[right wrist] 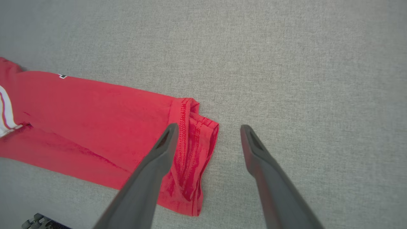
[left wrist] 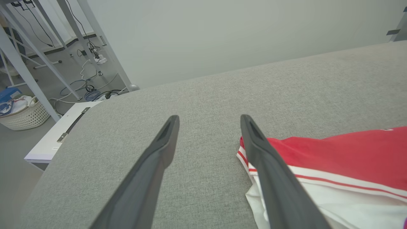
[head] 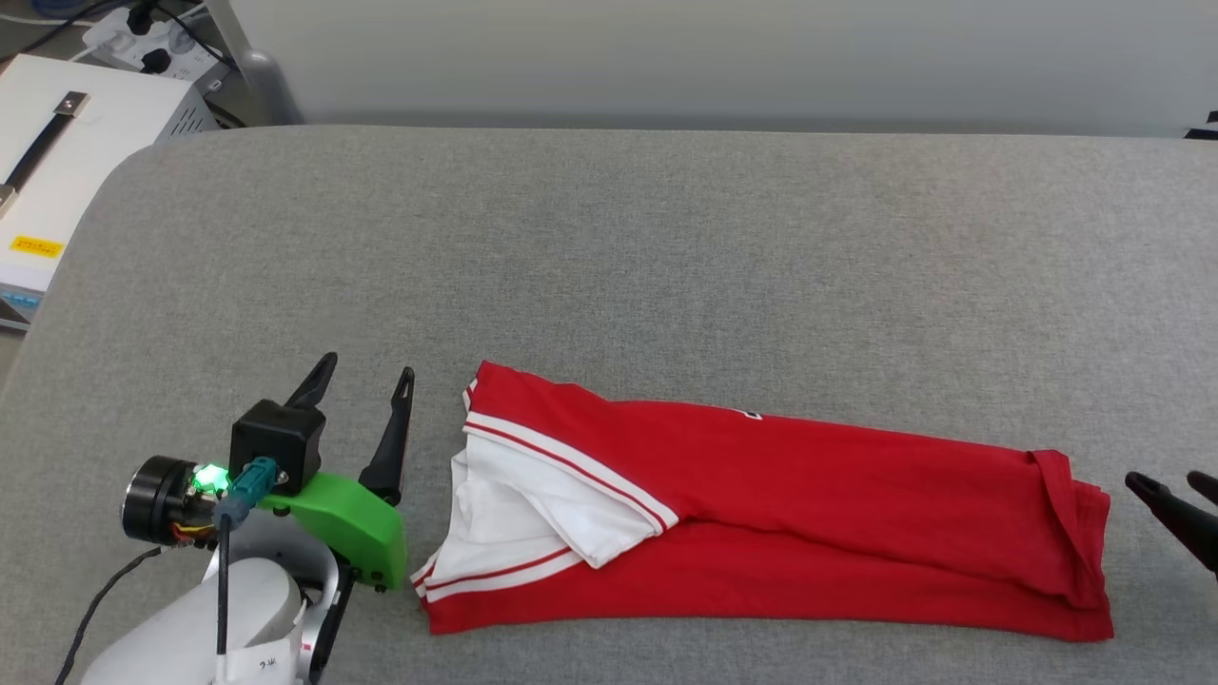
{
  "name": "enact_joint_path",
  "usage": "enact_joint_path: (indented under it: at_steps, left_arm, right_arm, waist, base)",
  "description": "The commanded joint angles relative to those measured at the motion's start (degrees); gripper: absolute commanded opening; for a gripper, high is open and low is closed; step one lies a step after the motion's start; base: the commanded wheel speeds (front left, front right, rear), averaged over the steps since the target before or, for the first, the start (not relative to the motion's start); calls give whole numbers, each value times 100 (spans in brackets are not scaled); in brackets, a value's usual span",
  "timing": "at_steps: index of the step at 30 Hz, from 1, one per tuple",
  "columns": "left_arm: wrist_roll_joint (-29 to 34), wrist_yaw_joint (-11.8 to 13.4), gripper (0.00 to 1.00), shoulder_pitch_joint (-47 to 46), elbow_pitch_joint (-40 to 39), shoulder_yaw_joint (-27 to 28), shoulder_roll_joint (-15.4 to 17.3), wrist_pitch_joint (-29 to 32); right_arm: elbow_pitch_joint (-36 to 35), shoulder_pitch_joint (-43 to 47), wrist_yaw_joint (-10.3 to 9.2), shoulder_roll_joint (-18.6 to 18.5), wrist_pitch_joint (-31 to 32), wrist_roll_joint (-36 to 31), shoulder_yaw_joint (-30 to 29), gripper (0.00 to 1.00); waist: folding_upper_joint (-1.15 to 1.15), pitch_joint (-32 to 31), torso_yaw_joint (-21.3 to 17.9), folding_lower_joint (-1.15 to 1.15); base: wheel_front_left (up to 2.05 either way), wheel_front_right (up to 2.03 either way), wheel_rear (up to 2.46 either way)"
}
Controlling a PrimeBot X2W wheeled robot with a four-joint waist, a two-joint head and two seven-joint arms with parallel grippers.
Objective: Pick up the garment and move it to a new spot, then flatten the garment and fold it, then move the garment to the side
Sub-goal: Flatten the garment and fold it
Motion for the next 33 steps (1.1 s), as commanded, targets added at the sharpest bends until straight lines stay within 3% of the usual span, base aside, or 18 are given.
enact_joint_path:
  at_steps: [1,5,10,16,24,31,32,33]
  left_arm:
    - [200,81,100,217,-86,204,-105,-31]
    - [775,183,100,652,-284,852,-342,-32]
    - [1346,56,100,1142,-411,1493,-691,-33]
    - [2216,-150,100,1709,-505,2527,-1353,-33]
    - [2828,-589,100,2107,-481,3221,-1987,-33]
    - [3303,-920,100,2257,-404,3659,-2403,-33]
    - [3377,-967,100,2275,-393,3713,-2461,-33]
    - [3431,-1006,100,2290,-383,3755,-2510,-33]
  right_arm:
    - [86,104,0,7,171,72,-55,100]
    - [362,147,0,168,516,194,-189,100]
    - [668,114,0,429,691,239,-176,100]
    - [981,-133,0,800,645,356,123,100]
    - [1005,-271,0,1014,568,488,700,100]
    - [1013,-315,0,963,515,460,1179,100]
    - [1024,-331,0,946,491,457,1235,51]
    - [1029,-348,0,929,439,439,1270,33]
  waist:
    - [0,48,42,0]
    - [0,136,110,0]
    - [0,263,204,0]
    - [0,442,331,0]
    - [0,514,420,0]
    - [0,523,461,0]
    - [0,520,462,0]
    - [0,516,462,0]
  base:
    - [0,0,0]
    - [0,0,0]
    - [0,0,0]
    - [0,0,0]
    - [0,0,0]
    - [0,0,0]
    - [0,0,0]
    - [0,0,0]
